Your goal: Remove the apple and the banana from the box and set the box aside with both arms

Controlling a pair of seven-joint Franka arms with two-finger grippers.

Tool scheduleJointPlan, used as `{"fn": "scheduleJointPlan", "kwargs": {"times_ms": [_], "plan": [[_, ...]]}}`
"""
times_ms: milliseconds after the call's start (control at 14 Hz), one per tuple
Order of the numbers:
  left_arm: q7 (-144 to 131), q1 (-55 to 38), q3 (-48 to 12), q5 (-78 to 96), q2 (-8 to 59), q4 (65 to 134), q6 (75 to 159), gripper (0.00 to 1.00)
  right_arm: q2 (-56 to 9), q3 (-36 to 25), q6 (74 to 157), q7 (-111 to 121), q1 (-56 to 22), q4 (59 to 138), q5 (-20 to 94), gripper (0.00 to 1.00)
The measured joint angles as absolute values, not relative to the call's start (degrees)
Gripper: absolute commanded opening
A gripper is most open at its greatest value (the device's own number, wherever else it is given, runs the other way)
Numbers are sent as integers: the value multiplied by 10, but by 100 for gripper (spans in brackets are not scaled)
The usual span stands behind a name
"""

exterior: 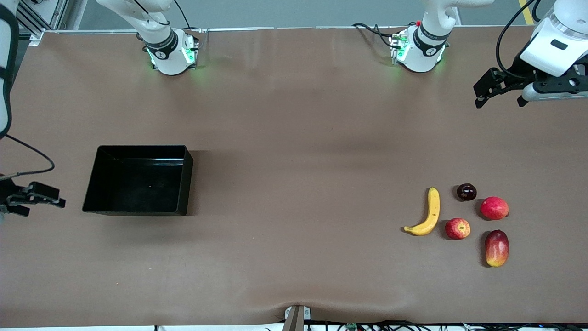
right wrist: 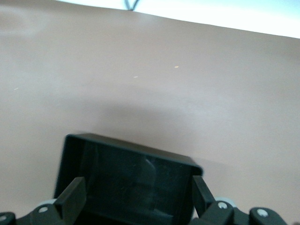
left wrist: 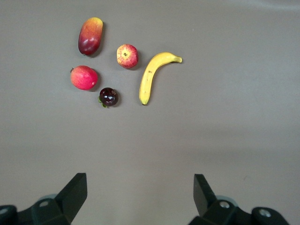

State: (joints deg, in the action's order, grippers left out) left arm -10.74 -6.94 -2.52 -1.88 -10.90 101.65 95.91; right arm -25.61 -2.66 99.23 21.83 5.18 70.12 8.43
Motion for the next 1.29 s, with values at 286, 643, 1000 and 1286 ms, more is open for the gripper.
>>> {"fn": "scheduleJointPlan", "kwargs": {"times_ms": [286,643,1000,1286], "plan": [[-107,-69,-26,-19,-97,1002,960,100,-214,-27,869,117,23,682,67,100],[-107,-69,-24,-19,-83,977,954,100,-100,-27,787,66,2,741,31,100],[-107,-69,-23,-19,-82,976,945,100,22,-28,830,60,-13,905,-3,100],[-107,-69,-23,-19,-82,976,944,100,24,-35,847,69,6,905,-4,100]]}}
